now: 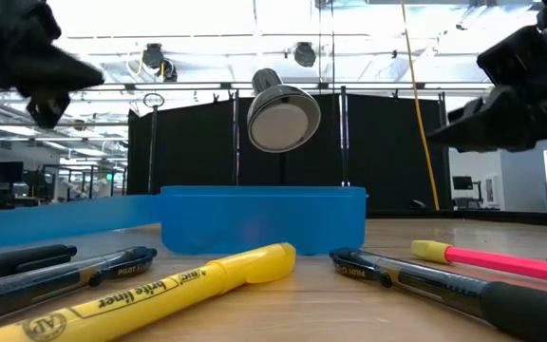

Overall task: Pick & place school supplies into a supply box
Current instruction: Put the left black pen into the blue supply box

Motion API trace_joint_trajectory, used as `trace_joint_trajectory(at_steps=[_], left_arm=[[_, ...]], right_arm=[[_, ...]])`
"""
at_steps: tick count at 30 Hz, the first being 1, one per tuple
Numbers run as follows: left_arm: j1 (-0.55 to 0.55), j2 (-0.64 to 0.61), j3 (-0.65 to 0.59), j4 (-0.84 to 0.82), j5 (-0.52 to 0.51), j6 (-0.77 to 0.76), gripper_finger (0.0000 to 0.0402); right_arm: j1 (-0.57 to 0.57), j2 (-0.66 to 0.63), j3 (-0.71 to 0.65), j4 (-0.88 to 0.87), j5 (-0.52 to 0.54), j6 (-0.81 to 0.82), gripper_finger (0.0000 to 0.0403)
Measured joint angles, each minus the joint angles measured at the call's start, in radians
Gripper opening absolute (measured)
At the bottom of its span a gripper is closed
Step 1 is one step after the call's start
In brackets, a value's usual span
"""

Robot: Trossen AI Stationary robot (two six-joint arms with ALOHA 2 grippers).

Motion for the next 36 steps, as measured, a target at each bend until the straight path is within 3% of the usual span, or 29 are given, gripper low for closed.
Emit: trace_joint_trajectory(at_steps=[4,10,14,18,19,22,27,30,36], left_arm=[[-0.053,0.208,0.256,-0.086,-0.02,0.06,0.0032],[-0.195,0.519,0.861,-0.375,-0.142,0.266,0.0032],[-0.35,0.738,1.251,-0.521,-0.463,0.379,0.0032],[-0.487,0.959,1.533,-0.495,-0.846,0.564,0.002],[-0.508,1.009,1.583,-0.481,-0.862,0.606,0.0012],[-0.542,1.149,1.692,-0.42,-0.864,0.655,0.0005],[-0.495,1.3,1.78,-0.397,-0.864,0.704,0.0003],[-0.456,1.313,1.788,-0.394,-0.866,0.706,0.0007],[-0.427,1.283,1.769,-0.396,-0.868,0.695,0.0003]], right_arm=[[0.0,0.0,-0.03,0.009,-0.041,0.013,0.0001],[0.0,0.0,-0.033,0.018,-0.259,-0.12,0.0001],[0.0,0.0,-0.034,0.062,-0.291,-0.185,0.0001],[0.0,0.0,-0.034,0.084,-0.291,-0.205,0.0],[0.0,-0.002,-0.034,0.086,-0.291,-0.21,0.0],[0.0,-0.017,-0.035,0.092,-0.291,-0.198,0.0],[0.0,-0.11,-0.035,0.079,-0.294,-0.17,0.0],[0.0,-0.212,-0.035,0.033,-0.29,-0.18,0.0],[0.0,-0.5,-0.035,-0.275,-0.287,-0.189,0.0]])
